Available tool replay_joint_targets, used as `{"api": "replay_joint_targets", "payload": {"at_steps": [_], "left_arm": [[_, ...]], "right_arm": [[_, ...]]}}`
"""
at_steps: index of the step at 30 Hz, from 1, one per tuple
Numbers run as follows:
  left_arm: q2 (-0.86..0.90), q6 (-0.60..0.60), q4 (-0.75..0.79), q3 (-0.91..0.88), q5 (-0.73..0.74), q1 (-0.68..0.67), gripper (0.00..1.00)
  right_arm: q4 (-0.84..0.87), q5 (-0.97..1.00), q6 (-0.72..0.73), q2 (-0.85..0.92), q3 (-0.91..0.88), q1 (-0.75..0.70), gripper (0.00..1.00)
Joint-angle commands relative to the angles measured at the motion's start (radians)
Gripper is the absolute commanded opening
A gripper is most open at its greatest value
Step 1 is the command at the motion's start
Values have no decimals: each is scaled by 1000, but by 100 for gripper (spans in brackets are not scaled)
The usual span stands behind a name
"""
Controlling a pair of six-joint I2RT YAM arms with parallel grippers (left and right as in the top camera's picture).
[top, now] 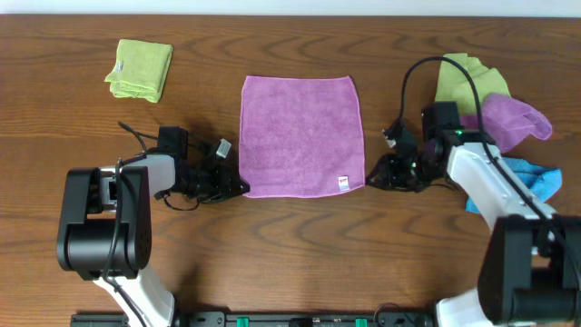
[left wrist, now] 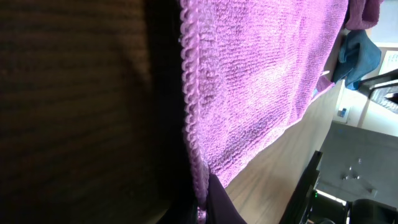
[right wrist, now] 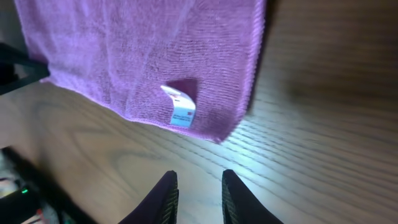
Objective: Fold the cloth
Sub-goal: 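Lower the right gripper to the purple cloth's right edge and grasp it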
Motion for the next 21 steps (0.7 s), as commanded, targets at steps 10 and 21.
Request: {"api": "replay_joint_targets", "payload": {"at_steps": [10, 21], "left_arm": [[13, 15, 4, -5, -41, -4, 6], [13, 15, 3, -5, -40, -4, 6]], "right_arm": [[213, -193, 58, 56, -168, -60, 36], [325, -170, 179, 90, -180, -59, 41]]}}
